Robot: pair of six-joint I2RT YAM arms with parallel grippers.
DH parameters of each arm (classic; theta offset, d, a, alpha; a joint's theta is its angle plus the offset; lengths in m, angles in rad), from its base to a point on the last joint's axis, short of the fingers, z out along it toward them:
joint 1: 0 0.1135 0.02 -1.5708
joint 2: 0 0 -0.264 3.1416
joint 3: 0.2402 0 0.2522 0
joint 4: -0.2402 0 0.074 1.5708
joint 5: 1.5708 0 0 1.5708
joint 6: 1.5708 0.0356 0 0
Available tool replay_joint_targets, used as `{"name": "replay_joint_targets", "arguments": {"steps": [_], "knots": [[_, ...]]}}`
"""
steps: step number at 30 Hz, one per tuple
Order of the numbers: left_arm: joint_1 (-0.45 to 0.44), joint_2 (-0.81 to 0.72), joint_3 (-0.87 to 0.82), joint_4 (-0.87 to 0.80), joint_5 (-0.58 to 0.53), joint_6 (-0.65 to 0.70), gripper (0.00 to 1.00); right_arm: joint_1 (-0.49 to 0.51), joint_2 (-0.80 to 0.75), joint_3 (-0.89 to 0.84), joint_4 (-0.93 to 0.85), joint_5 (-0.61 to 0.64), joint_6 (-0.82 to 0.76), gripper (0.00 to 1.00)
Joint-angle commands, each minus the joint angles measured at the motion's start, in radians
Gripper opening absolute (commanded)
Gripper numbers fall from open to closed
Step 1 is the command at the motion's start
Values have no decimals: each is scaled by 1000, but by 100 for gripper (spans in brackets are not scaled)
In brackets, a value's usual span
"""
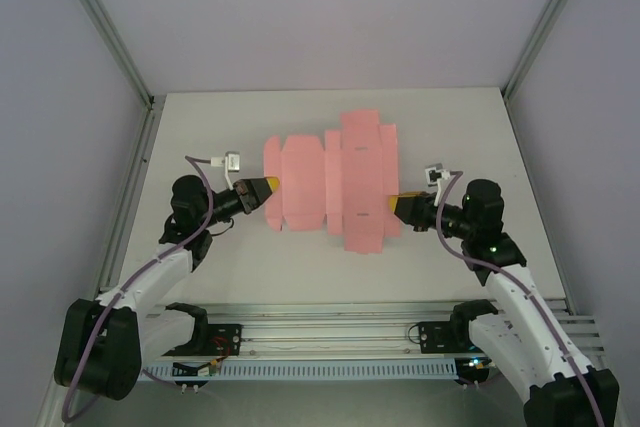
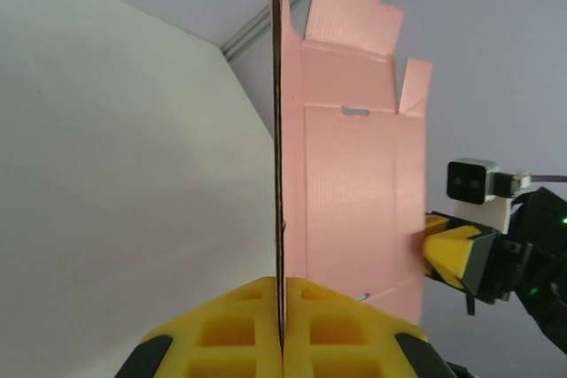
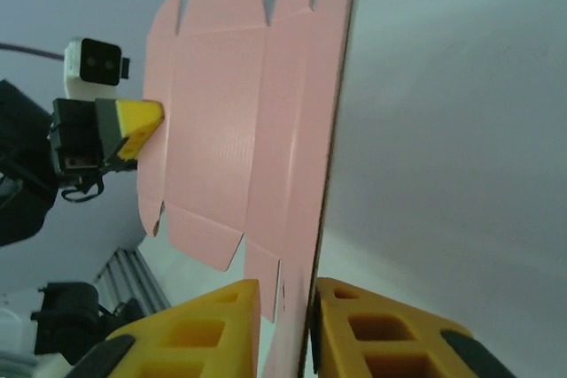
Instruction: Assemble paper box
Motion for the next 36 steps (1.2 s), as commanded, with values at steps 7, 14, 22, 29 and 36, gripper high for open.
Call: {"name": "replay_joint_targets", "arguments": {"steps": [7, 14, 22, 29, 36], "knots": [[-6, -44, -42, 12, -18, 30, 0, -2, 52, 110, -33, -57, -74, 0], [-6, -185, 79, -584, -365, 241, 100, 1, 181, 295, -378, -2, -414, 0], [14, -222, 250, -842, -726, 266, 100, 128, 568, 741, -938, 147, -1142, 0], [28, -105, 314, -786, -670, 255, 100, 173, 1032, 1280, -1283, 320, -1444, 0], [33, -75, 286, -754, -668, 339, 100, 284, 1123, 1060, -703, 729, -1542, 0]]}}
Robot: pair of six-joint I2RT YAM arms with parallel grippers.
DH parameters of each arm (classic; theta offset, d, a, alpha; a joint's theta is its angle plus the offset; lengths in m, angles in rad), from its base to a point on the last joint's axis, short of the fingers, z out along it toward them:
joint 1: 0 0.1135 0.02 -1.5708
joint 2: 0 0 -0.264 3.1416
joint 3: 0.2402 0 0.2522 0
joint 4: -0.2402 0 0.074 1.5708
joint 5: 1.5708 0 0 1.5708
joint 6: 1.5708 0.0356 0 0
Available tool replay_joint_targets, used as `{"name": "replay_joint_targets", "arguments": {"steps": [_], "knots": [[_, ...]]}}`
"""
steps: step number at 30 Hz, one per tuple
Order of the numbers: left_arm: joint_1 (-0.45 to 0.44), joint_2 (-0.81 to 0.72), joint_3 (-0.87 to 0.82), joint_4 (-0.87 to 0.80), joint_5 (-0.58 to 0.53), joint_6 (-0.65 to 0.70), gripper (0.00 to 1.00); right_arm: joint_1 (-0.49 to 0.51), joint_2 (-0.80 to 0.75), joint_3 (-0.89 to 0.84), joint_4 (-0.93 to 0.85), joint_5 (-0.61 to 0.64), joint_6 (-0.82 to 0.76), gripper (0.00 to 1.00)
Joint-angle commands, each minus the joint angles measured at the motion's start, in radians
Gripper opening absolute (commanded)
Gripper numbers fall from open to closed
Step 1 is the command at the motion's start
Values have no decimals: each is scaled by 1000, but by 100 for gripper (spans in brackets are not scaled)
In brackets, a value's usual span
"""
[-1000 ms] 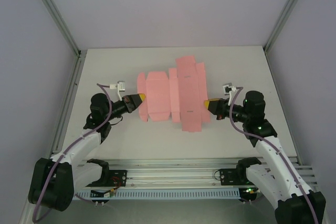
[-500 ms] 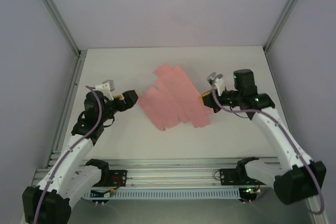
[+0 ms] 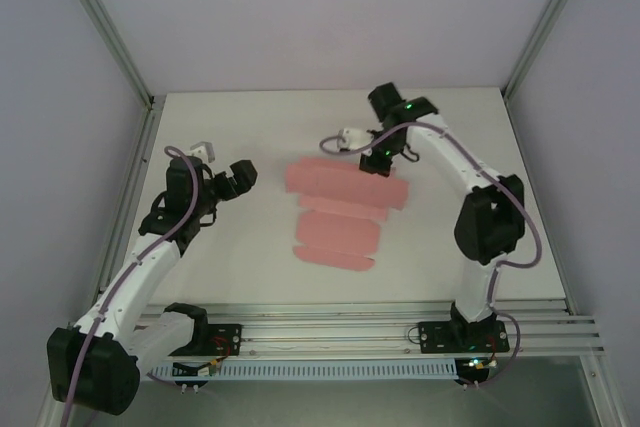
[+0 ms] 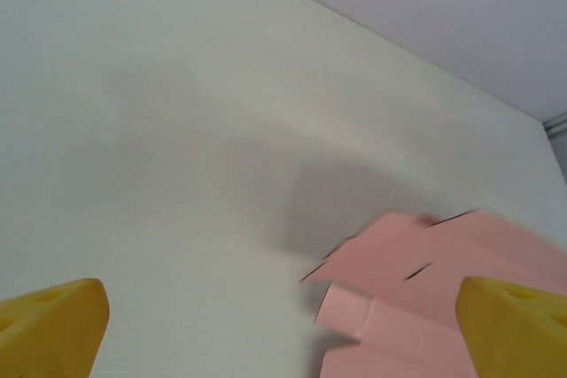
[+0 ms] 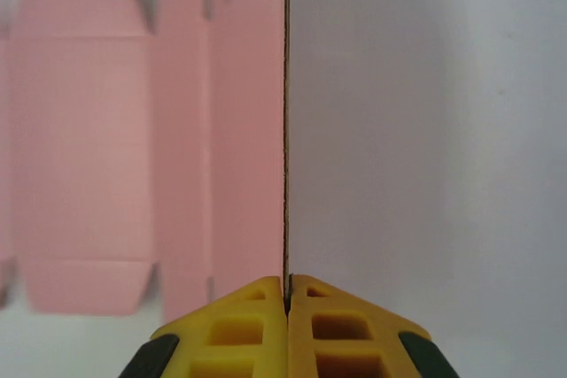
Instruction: Assemble paper box
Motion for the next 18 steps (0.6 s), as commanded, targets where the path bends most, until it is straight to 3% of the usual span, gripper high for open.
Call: {"name": "replay_joint_targets", "arguments": {"steps": [1, 4, 9, 14, 18], "knots": [[10, 8, -10, 50, 44, 94, 100, 35, -44, -173, 365, 114, -130, 0], [9, 79, -8, 118, 178, 156, 100, 51, -91, -294, 610, 18, -91, 0], [-7, 287, 94, 131, 454, 291, 92, 72, -83, -354, 701, 27, -116, 0], [-21, 428, 188, 119, 518, 390, 82, 73, -90, -351, 645, 2, -99, 0], [-25, 510, 264, 94, 546, 408, 58, 73, -108, -344, 592, -32, -95, 0]]}}
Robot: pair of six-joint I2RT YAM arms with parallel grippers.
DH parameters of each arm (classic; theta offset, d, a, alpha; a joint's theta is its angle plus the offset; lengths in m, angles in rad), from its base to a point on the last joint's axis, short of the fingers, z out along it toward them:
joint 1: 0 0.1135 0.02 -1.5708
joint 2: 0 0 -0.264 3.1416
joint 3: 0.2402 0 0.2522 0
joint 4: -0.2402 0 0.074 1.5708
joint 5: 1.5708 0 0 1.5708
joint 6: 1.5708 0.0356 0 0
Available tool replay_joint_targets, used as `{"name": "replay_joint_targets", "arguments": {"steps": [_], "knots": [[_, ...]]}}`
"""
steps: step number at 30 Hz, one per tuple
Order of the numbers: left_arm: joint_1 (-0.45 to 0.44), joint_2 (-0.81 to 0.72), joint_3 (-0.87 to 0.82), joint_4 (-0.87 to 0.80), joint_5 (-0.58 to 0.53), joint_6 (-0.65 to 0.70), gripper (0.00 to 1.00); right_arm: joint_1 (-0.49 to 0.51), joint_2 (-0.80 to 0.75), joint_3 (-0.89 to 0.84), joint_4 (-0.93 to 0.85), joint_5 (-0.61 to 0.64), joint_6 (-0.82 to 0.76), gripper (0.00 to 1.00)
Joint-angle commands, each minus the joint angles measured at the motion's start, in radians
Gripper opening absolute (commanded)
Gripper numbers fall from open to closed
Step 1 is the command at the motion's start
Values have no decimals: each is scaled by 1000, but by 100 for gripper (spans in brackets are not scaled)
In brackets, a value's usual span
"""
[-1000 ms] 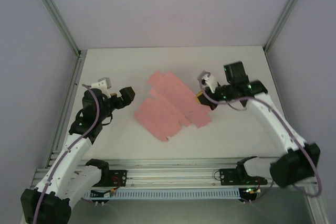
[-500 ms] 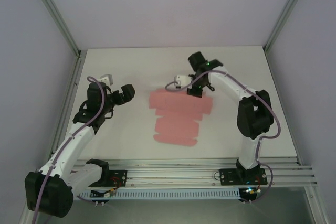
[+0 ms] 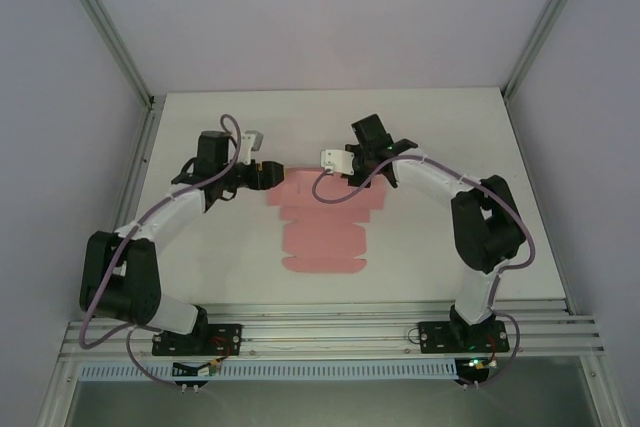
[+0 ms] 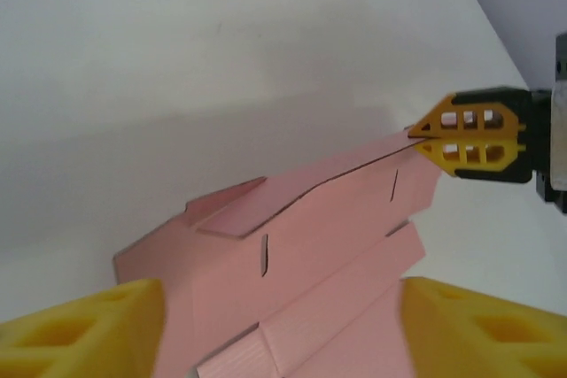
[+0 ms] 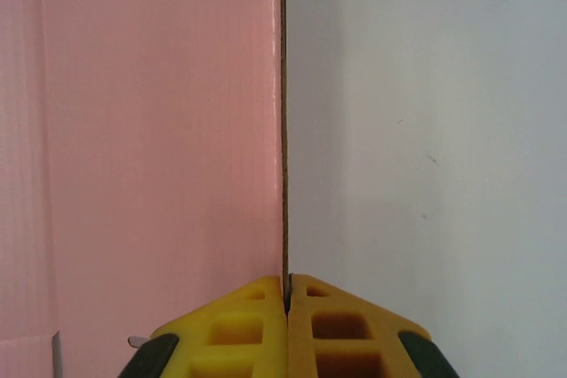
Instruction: Assemble paper box
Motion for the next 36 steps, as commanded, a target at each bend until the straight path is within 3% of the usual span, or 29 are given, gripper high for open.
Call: {"name": "replay_joint_targets", "arguments": {"steps": [1, 6, 11, 20, 36], "knots": [[-6, 50, 74, -9, 101, 59, 57, 3, -48, 9, -27, -62, -5, 0], [-17, 138, 142, -19, 157, 60, 56, 3, -56, 20, -57, -94, 10, 0], [-37, 183, 171, -71, 196, 65, 47, 2, -39, 46, -75, -65, 34, 0], [-109, 136, 123, -55, 53, 0, 43, 2, -18, 79, -95, -27, 112, 0], [-199, 225, 65, 307, -12, -223, 31, 23, -39, 45, -88, -88, 187, 0]]}}
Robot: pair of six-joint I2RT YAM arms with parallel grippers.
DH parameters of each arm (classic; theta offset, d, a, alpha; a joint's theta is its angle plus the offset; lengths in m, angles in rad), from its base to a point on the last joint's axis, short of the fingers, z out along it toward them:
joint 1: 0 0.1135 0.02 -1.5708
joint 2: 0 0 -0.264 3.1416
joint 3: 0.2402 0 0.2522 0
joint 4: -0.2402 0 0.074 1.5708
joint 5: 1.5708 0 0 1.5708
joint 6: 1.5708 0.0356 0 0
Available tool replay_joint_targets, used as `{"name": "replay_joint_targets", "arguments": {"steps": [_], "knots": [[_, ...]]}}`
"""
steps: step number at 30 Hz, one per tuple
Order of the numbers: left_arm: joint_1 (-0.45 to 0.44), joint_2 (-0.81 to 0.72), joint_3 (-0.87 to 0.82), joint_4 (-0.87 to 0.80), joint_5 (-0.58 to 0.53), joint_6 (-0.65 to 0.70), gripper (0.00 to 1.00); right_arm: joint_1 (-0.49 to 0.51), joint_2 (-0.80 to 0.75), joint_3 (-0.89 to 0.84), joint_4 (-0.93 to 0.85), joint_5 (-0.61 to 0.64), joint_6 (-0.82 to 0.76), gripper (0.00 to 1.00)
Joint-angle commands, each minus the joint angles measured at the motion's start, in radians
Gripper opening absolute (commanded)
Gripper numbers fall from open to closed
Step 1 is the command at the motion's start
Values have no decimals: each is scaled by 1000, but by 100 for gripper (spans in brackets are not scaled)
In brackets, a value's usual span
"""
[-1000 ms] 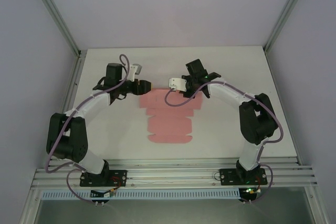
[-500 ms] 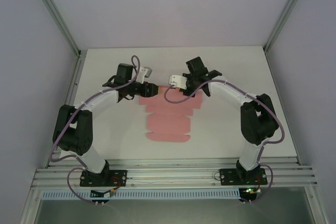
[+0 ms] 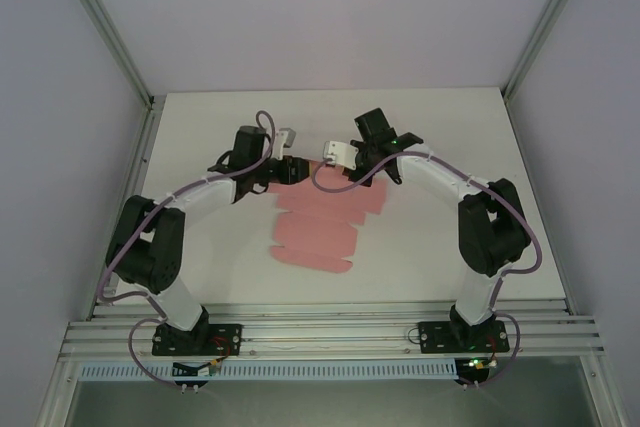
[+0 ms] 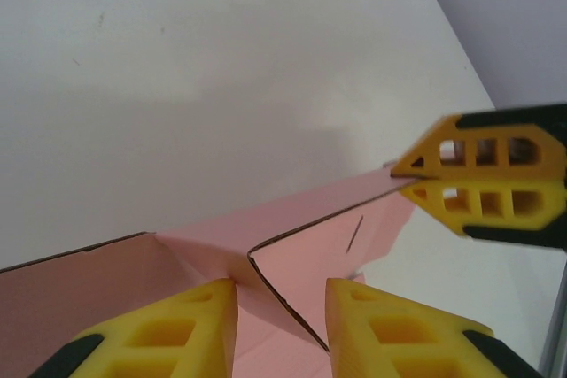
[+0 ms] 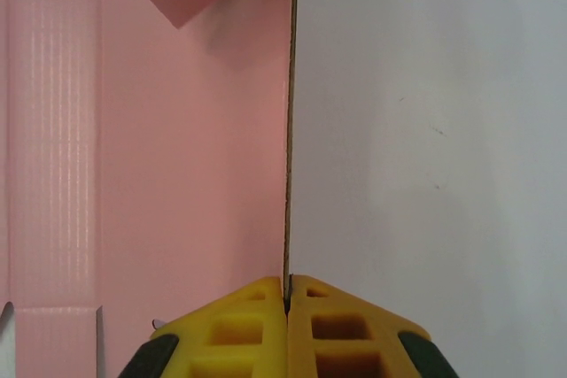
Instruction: Assemble paper box
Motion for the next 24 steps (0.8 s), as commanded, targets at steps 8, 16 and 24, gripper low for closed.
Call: {"name": "replay_joint_targets", "arguments": {"steps": [8, 16, 24], "knots": [[-55, 77, -54, 380, -47, -248, 27, 45, -35, -38, 46, -131, 81, 0], [-65, 138, -91, 609, -42, -414, 32, 50, -54, -72, 94, -111, 116, 0], [-51, -73, -199, 390, -93, -252, 51, 31, -71, -92, 108, -14, 106, 0]]}}
